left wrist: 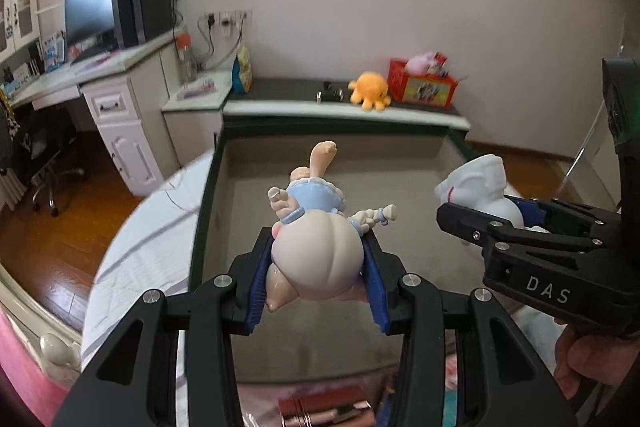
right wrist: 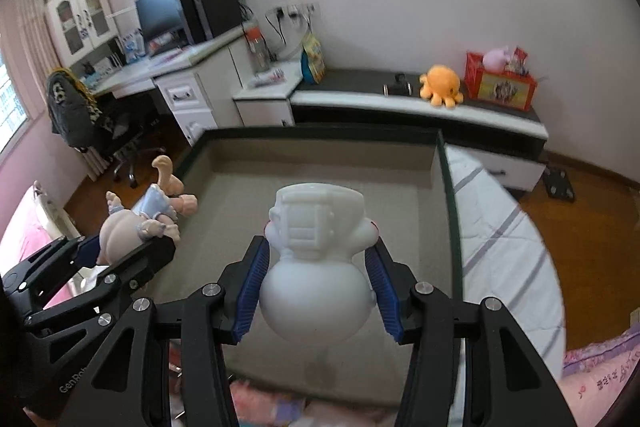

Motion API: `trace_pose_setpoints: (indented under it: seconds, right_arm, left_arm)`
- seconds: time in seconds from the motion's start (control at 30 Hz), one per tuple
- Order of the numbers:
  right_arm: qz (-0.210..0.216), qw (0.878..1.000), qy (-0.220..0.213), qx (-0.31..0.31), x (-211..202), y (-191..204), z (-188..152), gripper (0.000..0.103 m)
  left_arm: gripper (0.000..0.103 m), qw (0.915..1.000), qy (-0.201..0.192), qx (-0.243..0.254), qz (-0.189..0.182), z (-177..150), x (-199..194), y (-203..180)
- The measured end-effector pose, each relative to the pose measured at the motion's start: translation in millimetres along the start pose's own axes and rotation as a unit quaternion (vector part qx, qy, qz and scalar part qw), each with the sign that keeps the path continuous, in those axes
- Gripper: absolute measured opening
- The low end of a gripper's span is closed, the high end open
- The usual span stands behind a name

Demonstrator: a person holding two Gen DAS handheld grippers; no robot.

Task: Organize rigid objects
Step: 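Carry both figures into the pink box and open both tools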

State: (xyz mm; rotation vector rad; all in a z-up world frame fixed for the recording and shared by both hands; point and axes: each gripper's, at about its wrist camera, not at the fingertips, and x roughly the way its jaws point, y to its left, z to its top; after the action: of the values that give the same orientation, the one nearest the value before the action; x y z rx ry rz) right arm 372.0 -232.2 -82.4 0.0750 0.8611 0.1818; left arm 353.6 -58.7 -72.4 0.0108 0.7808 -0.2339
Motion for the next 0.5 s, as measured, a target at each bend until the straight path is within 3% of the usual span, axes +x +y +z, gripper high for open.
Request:
trace_pose_setpoints:
  seconds: [0.23,0.27,0.3,0.33,0.37,0.43,0.5]
  right_arm:
    - [-0.01,0.999,0.045,0.008,29.1,-7.8,-6.0,0.053]
    - [-0.01,0.999,0.047,0.01,29.2,-9.0,-7.7,0.059]
    - [-0.011,0.999,0.045,0.011,28.3,-10.5,-8.7,0.073]
    - [-0.013,0.999,0.044,0.013,27.0,-10.7,-8.0,0.08]
    - [-0.015,0.999,0.041,0.014,24.0,-11.8,-9.1,0.083]
    - [-0.009,0.999,0.034,0.024,15.3,-13.1,-10.0,0.084]
    - [-0.012,0.999,0.016,0.039,-0.8,-17.1,-12.8,0.086]
  left_arm:
    - [0.045,0.9993,0.035,0.0,0.012,-6.8,27.7,2.3]
    - [0.052,0.9994,0.033,0.0,0.015,-6.9,25.3,3.3]
    - [0.058,0.9994,0.029,0.0,0.02,-6.7,22.1,3.7]
    - [0.069,0.9994,0.023,0.0,0.027,-6.9,16.6,3.7]
    - [0.084,0.9993,0.015,0.0,0.034,-6.0,11.4,4.8]
    - [0.1,0.9987,-0.008,0.0,0.05,-5.5,-5.1,7.3]
    - [0.102,0.9977,-0.03,0.0,0.06,-5.3,-22.3,8.6]
